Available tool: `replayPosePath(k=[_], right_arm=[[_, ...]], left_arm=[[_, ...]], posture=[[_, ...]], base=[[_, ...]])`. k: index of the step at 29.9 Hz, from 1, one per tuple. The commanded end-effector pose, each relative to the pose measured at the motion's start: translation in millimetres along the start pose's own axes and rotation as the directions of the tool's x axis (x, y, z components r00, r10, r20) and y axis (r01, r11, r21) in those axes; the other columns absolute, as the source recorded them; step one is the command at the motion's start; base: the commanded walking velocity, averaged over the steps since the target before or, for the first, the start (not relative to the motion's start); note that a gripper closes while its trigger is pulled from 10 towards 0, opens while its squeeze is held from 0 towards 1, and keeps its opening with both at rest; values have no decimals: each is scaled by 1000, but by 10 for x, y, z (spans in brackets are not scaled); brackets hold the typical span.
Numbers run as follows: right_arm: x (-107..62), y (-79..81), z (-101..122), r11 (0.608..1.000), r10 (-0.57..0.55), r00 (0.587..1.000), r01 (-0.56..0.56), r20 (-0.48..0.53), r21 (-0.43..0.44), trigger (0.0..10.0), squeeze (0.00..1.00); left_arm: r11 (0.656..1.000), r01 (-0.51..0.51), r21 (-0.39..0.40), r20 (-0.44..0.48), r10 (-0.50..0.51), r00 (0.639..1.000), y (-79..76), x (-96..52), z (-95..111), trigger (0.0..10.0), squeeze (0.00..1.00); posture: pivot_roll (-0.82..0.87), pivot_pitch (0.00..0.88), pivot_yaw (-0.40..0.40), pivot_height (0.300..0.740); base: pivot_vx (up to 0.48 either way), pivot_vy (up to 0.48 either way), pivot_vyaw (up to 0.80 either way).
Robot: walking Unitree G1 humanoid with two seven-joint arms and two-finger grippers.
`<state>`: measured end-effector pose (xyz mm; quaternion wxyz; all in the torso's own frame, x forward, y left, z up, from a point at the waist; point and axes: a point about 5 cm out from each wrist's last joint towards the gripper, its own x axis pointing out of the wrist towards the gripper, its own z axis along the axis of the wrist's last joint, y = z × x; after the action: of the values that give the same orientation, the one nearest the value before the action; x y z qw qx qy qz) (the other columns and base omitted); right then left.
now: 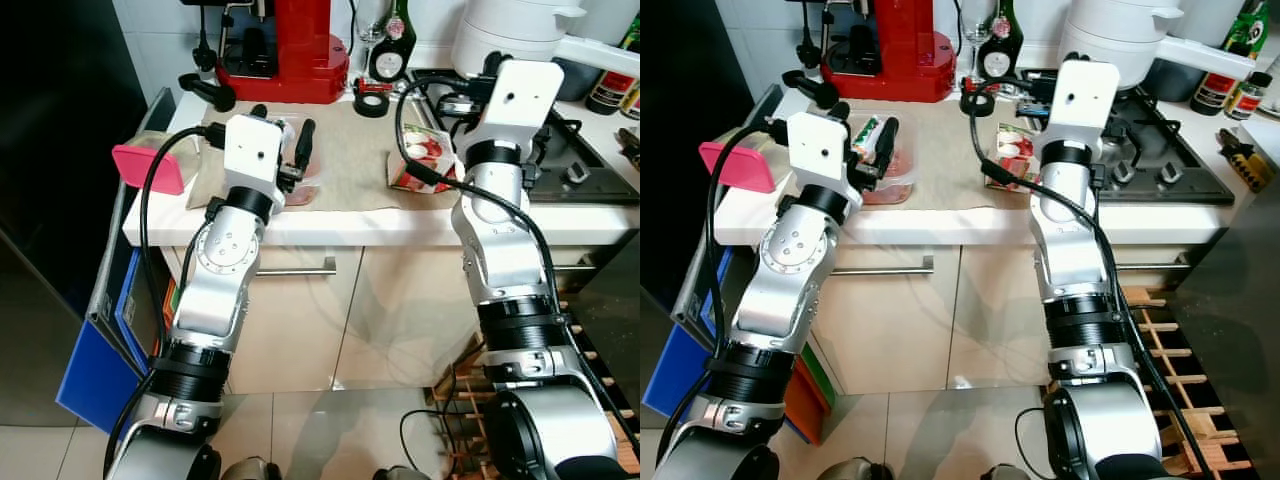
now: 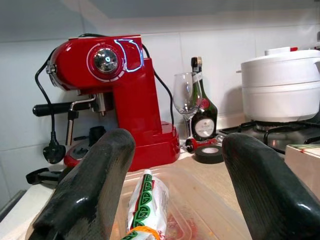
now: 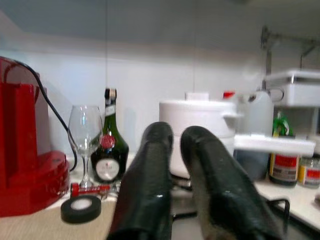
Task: Restocking fridge
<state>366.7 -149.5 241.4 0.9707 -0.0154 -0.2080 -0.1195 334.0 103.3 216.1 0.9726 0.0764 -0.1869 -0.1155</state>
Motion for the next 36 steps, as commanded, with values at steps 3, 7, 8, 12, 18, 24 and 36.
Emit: replayPosePath(k=[3,7,8,12,18,24,36], right_arm=[[41,-49,-102,982,-41,992,63,-121,177,10000,1000],[34,-97,-135,975,-61,989,88,-136,205,10000,1000],[34,-97,-135,975,-61,989,88,-136,205,10000,1000],[42,-141,-110,974,-81,990,103,-116,201,10000,1000],[16,-212,-103,972,-123,986,143,-114,187,10000,1000],[-127,-112,-272,958,-105,973,154,-206,243,10000,1000],[-142,-93,-416,919,-128,943,229,-308,320,10000,0]], left_arm=[[1000,7,13,2,-7,1000,5,30,26,10000,0],[1000,8,20,5,-8,1000,10,33,30,10000,0],[1000,8,20,5,-8,1000,10,33,30,10000,0],[1000,12,19,6,-12,1000,7,34,32,10000,0],[1000,12,16,9,-12,1000,7,34,36,10000,0],[1000,15,14,8,-15,1000,-1,32,35,10000,0],[1000,8,26,9,-8,1000,48,24,44,10000,0]], posture=[[-14,0,-2,740],[-15,0,2,740],[-15,0,2,740],[-18,0,3,740],[-20,0,1,740],[-22,0,3,740],[-3,0,5,740]], base=[[0,0,0],[0,0,0],[0,0,0],[0,0,0],[0,0,0],[0,0,0],[0,0,0]])
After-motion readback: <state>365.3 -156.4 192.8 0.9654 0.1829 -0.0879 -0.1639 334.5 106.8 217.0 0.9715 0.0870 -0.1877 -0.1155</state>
